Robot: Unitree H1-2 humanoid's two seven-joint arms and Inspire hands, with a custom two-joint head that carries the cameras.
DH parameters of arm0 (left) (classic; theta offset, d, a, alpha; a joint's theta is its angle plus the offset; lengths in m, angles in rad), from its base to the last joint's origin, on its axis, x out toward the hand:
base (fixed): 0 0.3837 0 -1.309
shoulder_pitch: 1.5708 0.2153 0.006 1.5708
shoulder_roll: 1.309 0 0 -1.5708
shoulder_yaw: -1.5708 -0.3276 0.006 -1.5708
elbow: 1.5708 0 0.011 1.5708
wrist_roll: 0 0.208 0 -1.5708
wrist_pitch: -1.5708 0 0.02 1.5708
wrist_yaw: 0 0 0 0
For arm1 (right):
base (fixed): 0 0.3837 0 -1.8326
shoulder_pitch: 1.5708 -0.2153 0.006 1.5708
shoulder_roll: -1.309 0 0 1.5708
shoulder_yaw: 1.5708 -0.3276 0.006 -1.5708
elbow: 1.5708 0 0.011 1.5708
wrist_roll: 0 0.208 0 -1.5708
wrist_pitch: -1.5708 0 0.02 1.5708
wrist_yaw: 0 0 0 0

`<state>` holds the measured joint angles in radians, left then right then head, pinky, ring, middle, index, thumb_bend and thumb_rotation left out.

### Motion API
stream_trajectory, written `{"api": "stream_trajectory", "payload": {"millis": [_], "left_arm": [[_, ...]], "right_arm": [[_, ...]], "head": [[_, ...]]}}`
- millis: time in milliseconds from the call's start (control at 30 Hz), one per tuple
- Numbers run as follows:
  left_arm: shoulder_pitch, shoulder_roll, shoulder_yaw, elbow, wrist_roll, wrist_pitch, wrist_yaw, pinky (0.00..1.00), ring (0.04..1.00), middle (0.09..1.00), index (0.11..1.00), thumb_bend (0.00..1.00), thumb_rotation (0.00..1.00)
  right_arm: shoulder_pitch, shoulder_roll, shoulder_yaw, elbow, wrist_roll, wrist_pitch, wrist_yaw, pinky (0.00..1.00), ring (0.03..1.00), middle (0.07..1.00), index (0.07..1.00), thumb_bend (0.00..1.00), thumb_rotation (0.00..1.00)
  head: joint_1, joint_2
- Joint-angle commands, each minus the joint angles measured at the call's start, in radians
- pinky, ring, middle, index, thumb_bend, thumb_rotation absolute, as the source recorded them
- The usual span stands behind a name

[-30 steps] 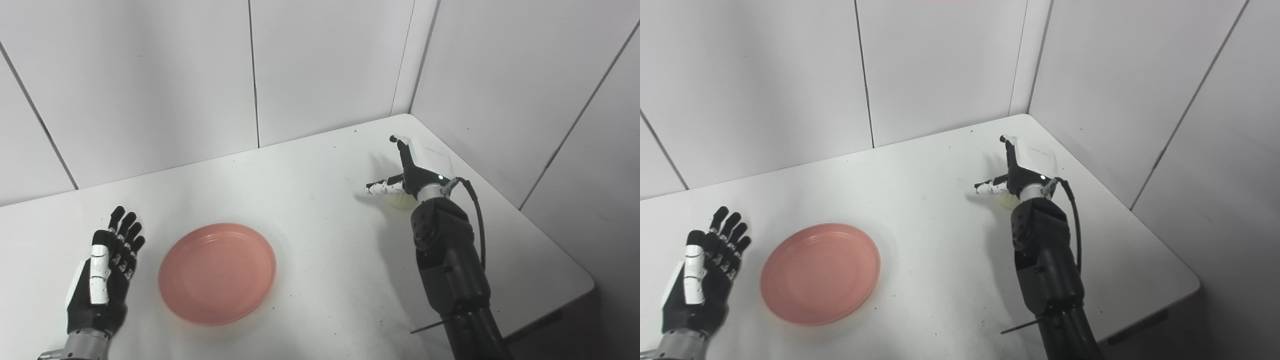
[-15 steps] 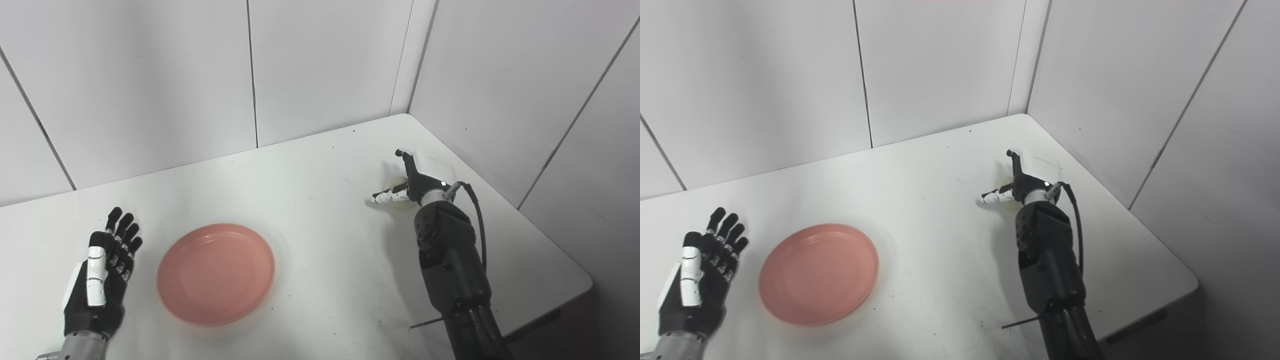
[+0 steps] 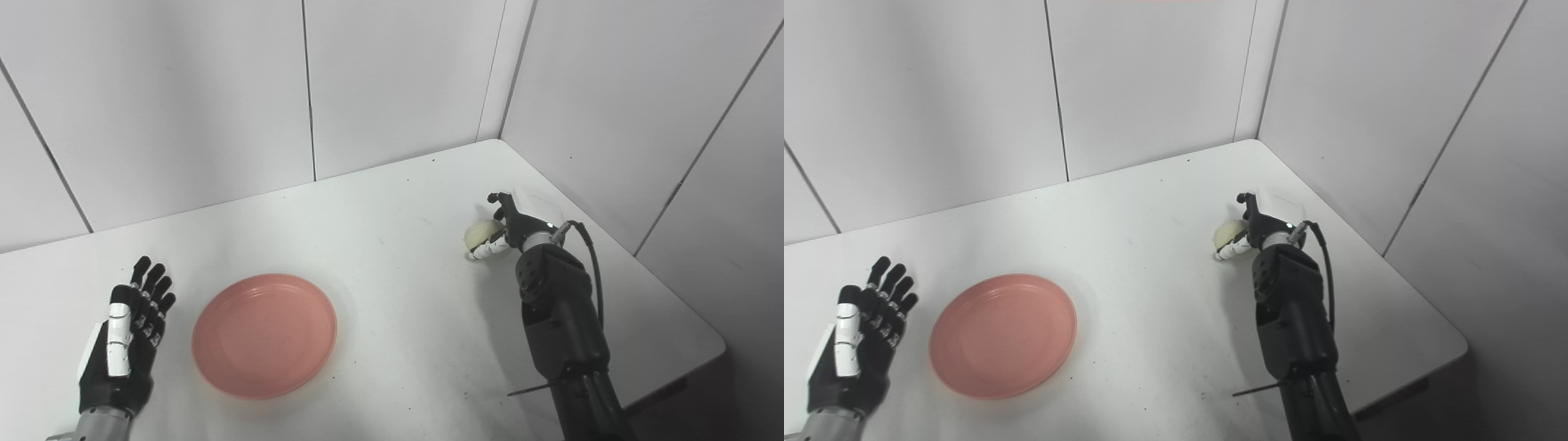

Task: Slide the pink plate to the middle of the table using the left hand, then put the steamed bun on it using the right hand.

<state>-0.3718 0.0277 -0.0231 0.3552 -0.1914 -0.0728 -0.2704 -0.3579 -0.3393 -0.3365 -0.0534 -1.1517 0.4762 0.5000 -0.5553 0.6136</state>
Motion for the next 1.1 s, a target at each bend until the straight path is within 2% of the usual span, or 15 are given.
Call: {"api": "stream_trajectory", "payload": {"millis": [0, 67, 100, 167, 233, 300, 367, 500, 767, 933, 967, 1033, 1067], "left_arm": [[0.013, 0.008, 0.003, 0.003, -0.006, -0.019, -0.012, 1.00, 1.000, 1.000, 1.000, 0.67, 1.00], [0.014, 0.010, 0.003, 0.005, -0.003, -0.023, -0.011, 1.00, 1.000, 0.999, 0.995, 0.67, 1.00], [0.014, 0.011, 0.003, 0.005, -0.003, -0.025, -0.012, 1.00, 1.000, 0.998, 0.994, 0.67, 1.00], [0.014, 0.010, 0.001, 0.004, -0.002, -0.025, -0.013, 1.00, 1.000, 0.998, 0.992, 0.67, 1.00], [0.015, 0.009, -0.001, -0.004, 0.001, -0.020, -0.009, 1.00, 1.000, 0.996, 0.990, 0.67, 1.00], [0.016, 0.006, 0.000, -0.009, 0.001, -0.016, -0.005, 1.00, 1.000, 0.995, 0.987, 0.67, 1.00], [0.018, 0.003, 0.000, -0.012, 0.001, -0.016, -0.002, 1.00, 1.000, 0.997, 0.990, 0.66, 1.00], [0.024, 0.002, -0.003, -0.018, 0.010, -0.020, 0.003, 1.00, 1.000, 0.996, 0.986, 0.67, 1.00], [0.037, -0.009, -0.013, -0.045, 0.034, -0.006, 0.017, 1.00, 0.992, 0.988, 0.986, 0.66, 1.00], [0.047, -0.027, -0.026, -0.068, 0.043, 0.015, 0.033, 1.00, 0.989, 0.984, 0.978, 0.66, 1.00], [0.049, -0.033, -0.028, -0.074, 0.045, 0.023, 0.036, 1.00, 0.989, 0.984, 0.977, 0.67, 1.00], [0.053, -0.043, -0.036, -0.081, 0.058, 0.034, 0.047, 1.00, 0.988, 0.983, 0.972, 0.68, 1.00], [0.054, -0.046, -0.040, -0.082, 0.066, 0.037, 0.052, 1.00, 0.992, 0.985, 0.972, 0.70, 1.00]], "right_arm": [[-0.018, -0.018, -0.014, -0.020, 0.010, -0.007, -0.018, 0.18, 0.250, 0.361, 0.788, 0.77, 0.03], [-0.020, -0.009, -0.026, -0.015, 0.007, -0.007, -0.023, 0.17, 0.238, 0.345, 0.748, 0.75, 0.01], [-0.019, -0.008, -0.028, -0.012, 0.005, -0.007, -0.029, 0.17, 0.241, 0.406, 0.737, 0.66, 0.00], [-0.015, -0.013, -0.019, -0.010, 0.018, -0.007, -0.054, 0.16, 0.240, 0.459, 0.696, 0.58, 0.00], [-0.017, -0.004, -0.033, -0.009, 0.046, -0.007, -0.088, 0.18, 0.258, 0.469, 0.659, 0.57, 0.00], [-0.023, 0.004, -0.046, -0.007, 0.059, -0.007, -0.107, 0.24, 0.321, 0.476, 0.634, 0.56, 0.00], [-0.034, 0.016, -0.064, -0.005, 0.059, -0.007, -0.113, 0.30, 0.399, 0.461, 0.556, 0.53, 0.00], [-0.045, 0.034, -0.087, -0.003, 0.081, -0.007, -0.149, 0.33, 0.426, 0.465, 0.515, 0.53, 0.00], [-0.046, 0.043, -0.074, -0.024, 0.193, -0.007, -0.270, 0.33, 0.431, 0.488, 0.485, 0.53, 0.00], [-0.028, 0.021, -0.023, -0.070, 0.279, -0.021, -0.324, 0.26, 0.344, 0.423, 0.525, 0.52, 0.00], [-0.026, 0.021, -0.012, -0.079, 0.295, -0.022, -0.339, 0.23, 0.315, 0.449, 0.505, 0.52, 0.00], [-0.021, 0.018, 0.002, -0.083, 0.332, -0.035, -0.372, 0.23, 0.330, 0.426, 0.527, 0.52, 0.00], [-0.018, 0.016, 0.010, -0.084, 0.353, -0.044, -0.386, 0.26, 0.355, 0.437, 0.527, 0.52, 0.00]], "head": [[0.001, -0.001], [0.001, -0.001], [0.002, 0.000], [0.002, 0.000], [0.004, 0.001], [0.006, 0.002], [0.008, 0.001], [0.017, 0.002], [0.052, 0.000], [0.112, 0.000], [0.125, 0.000], [0.168, 0.002], [0.168, 0.002]]}}
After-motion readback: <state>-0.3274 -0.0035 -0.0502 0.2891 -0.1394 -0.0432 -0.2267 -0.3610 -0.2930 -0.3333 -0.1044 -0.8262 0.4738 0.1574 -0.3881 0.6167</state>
